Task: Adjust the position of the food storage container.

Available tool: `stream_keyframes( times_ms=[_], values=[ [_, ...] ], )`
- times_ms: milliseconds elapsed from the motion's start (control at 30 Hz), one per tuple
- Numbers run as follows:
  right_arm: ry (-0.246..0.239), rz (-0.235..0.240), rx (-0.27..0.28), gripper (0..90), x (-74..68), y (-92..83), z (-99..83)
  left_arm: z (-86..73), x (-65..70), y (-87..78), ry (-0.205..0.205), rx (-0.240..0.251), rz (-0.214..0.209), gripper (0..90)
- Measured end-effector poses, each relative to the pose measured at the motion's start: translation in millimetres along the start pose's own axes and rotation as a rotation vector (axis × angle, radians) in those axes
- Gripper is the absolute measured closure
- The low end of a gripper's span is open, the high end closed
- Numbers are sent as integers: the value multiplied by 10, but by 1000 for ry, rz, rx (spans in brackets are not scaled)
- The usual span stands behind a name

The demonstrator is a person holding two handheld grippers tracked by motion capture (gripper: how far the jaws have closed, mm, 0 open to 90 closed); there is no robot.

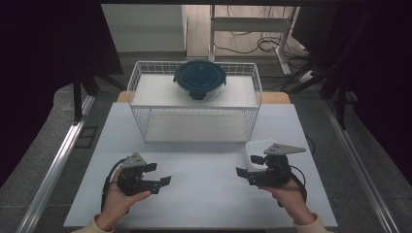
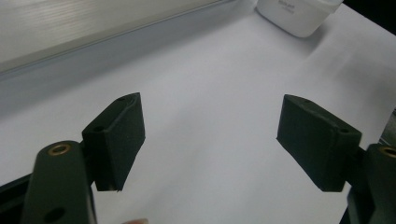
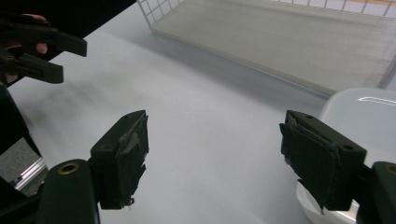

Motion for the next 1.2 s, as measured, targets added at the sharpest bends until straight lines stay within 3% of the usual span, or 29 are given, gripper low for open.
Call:
stream_keyframes(
  times_ms=[133,367,633,767,967,1200],
  values=[
    [8,-23,-18,245,122,-6,53,-3,-33,-8,-3,2,6,223],
    [49,-78,-96,328,551,-101,151,-78,-68,84,-6,-33,10,224],
    [42,-239,-231,523,1171,-255,283,-87,-72,103,-8,-44,11,222],
    [71,-292,-286,647,1453,-263,272,-94,-78,102,-15,-46,13,222],
    [70,-373,-352,874,1696,-217,177,-115,-106,100,-21,-51,13,223],
    [81,-405,-425,894,1864,-96,34,-121,-110,91,-19,-53,14,223]
  ],
)
Point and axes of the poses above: each handheld gripper's, and its own axes: y roughly forward along the jaws, z roughly out of its top, x roughly to its right, the point moved 7 cm from there along y, roughly forward along the jaws, and after that the axes turned 10 degrees about x, right-handed, at the moved point
